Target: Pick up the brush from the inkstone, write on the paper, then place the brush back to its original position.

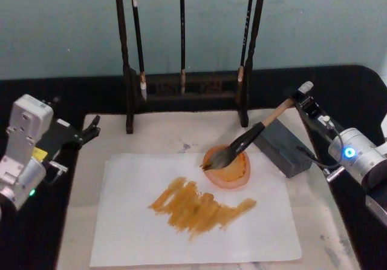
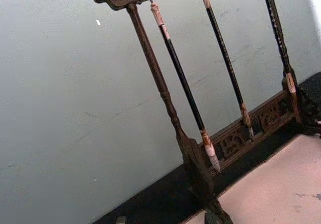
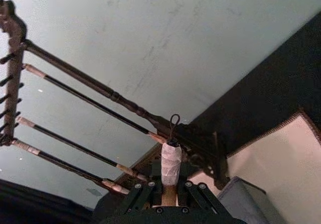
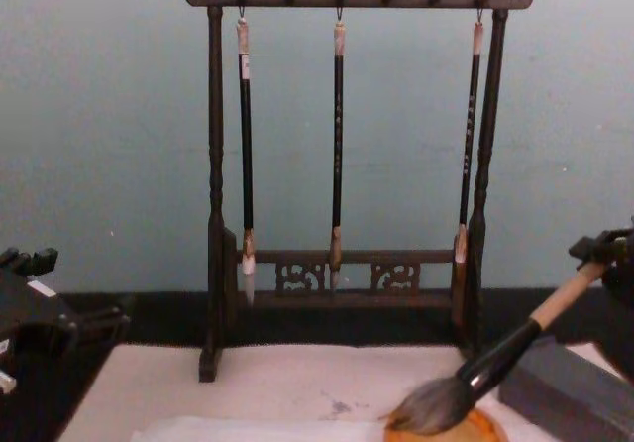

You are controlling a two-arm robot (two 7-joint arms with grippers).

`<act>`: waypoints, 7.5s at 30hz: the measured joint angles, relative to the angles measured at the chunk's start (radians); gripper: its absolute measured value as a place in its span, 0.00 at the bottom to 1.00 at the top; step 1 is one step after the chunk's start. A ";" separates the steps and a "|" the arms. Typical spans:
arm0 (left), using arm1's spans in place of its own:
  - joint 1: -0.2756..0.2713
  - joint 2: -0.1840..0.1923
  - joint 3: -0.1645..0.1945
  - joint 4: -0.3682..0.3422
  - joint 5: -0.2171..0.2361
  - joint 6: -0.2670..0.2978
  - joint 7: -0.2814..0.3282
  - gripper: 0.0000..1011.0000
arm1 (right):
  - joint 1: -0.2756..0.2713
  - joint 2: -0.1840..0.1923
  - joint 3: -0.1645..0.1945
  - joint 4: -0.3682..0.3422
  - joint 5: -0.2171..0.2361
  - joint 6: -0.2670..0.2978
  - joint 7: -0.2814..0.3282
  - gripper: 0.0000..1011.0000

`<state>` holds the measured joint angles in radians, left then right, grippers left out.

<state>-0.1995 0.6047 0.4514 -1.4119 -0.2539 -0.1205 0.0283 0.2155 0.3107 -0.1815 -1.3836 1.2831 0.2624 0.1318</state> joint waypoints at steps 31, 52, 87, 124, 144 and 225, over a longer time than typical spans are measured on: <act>0.000 0.000 0.000 0.000 0.000 0.000 0.000 1.00 | 0.075 0.013 -0.057 0.143 0.073 -0.040 -0.011 0.16; 0.000 0.000 0.000 0.000 0.000 0.000 0.000 1.00 | 0.115 0.034 -0.104 0.205 0.114 -0.056 -0.009 0.16; 0.000 0.000 0.000 0.000 0.000 0.000 0.000 1.00 | 0.116 0.036 -0.109 0.206 0.118 -0.058 -0.008 0.61; 0.000 0.000 0.000 0.000 0.000 0.000 0.000 1.00 | 0.004 0.110 -0.111 0.030 0.168 -0.100 -0.103 0.99; 0.000 0.000 0.000 0.000 0.000 0.000 0.000 1.00 | -0.108 0.292 -0.241 -0.270 -0.422 -0.375 -0.158 0.99; 0.000 0.000 0.000 0.000 0.000 0.000 0.000 1.00 | -0.155 0.243 -0.303 -0.160 -0.729 -0.410 -0.211 0.99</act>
<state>-0.1995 0.6047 0.4514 -1.4120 -0.2539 -0.1205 0.0283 0.0603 0.5538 -0.4842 -1.5434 0.5539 -0.1472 -0.0796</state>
